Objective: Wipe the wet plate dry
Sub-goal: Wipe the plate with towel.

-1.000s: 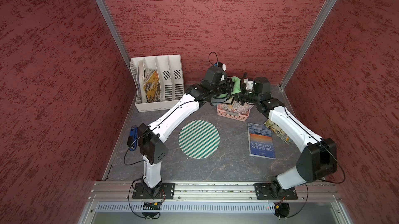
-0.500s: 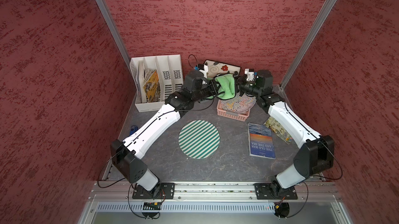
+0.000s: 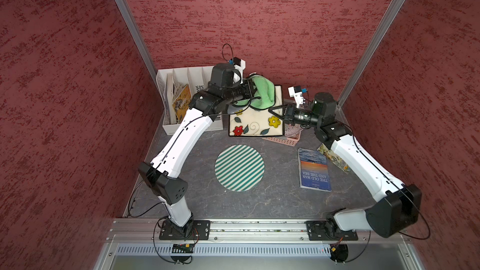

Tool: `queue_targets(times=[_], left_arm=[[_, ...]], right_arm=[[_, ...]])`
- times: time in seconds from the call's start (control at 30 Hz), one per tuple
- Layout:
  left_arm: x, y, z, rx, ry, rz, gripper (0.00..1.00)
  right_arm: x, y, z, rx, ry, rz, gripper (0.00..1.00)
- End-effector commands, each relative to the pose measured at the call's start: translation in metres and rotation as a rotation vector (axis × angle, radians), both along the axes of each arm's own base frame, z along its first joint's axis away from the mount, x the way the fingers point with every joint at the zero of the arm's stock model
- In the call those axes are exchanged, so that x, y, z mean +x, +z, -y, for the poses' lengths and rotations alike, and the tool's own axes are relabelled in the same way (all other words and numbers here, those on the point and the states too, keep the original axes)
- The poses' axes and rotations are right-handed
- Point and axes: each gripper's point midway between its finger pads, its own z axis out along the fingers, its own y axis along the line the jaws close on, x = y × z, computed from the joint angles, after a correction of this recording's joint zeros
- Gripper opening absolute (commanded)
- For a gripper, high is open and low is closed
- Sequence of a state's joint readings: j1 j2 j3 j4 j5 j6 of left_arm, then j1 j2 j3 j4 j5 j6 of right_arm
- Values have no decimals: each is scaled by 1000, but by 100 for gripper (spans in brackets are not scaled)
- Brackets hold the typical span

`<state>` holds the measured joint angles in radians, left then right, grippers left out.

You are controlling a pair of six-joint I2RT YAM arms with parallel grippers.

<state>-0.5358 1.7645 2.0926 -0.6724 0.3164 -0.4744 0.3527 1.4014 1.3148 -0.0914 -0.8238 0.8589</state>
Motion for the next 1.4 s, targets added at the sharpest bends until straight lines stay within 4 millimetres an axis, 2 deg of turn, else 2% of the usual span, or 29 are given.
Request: queue_targets(times=[0.0,0.1,0.17,0.23,0.33,0.4,0.47,0.5,0.57,0.6,0.7,0.73,0.77,0.8,0.87,0.9,0.97,1.0,1.03,1.1,1.2,1.37], left_arm=[[-29,-48,51,81,-229,-112,0],[-36,-55,54,61,-233,-137,0],[-37,-66,44,55,-193,-158,0],[-34,-71,21,58,-97,-175,0],[-16,-82,-33,79,133,-233,0],[-6,-76,-63,66,237,-237,0],[4,-54,-76,24,265,-188,0],[8,-43,-76,9,258,-162,0],[13,-22,-67,-15,205,-113,0],[12,-14,-53,-33,136,-92,0],[-11,8,11,-97,-181,-34,0],[-23,11,31,-90,-262,-28,0],[-30,5,47,-68,-313,-39,0],[-37,0,57,-43,-348,-47,0],[-44,-14,67,-10,-375,-81,0],[-44,-16,67,-17,-370,-91,0],[-40,-9,57,-81,-338,-81,0],[-38,10,47,-156,-308,-49,0],[-37,37,33,-262,-266,-29,0],[-30,73,8,-453,-203,28,0],[-27,108,-21,-637,-168,93,0],[-22,144,-44,-808,-147,124,0]], right_arm=[[-26,138,3,126,37,447,0],[18,165,46,152,-223,424,0],[25,191,71,243,-291,456,0],[23,206,80,281,-299,481,0],[5,209,66,272,-207,510,0],[-12,194,46,254,-112,509,0],[-32,166,18,210,1,472,0],[-38,152,7,182,45,452,0],[-48,130,-9,149,101,417,0],[-48,124,-12,146,109,406,0],[-41,135,-10,144,79,423,0],[-36,145,-7,138,50,442,0],[-26,153,-2,125,2,449,0],[-14,162,8,116,-68,454,0],[17,177,43,120,-239,436,0],[29,183,63,151,-313,412,0],[46,190,98,225,-430,362,0],[51,195,114,262,-467,359,0],[54,198,127,304,-488,349,0],[54,204,140,399,-484,324,0],[46,214,143,550,-426,314,0],[34,216,139,721,-310,280,0]])
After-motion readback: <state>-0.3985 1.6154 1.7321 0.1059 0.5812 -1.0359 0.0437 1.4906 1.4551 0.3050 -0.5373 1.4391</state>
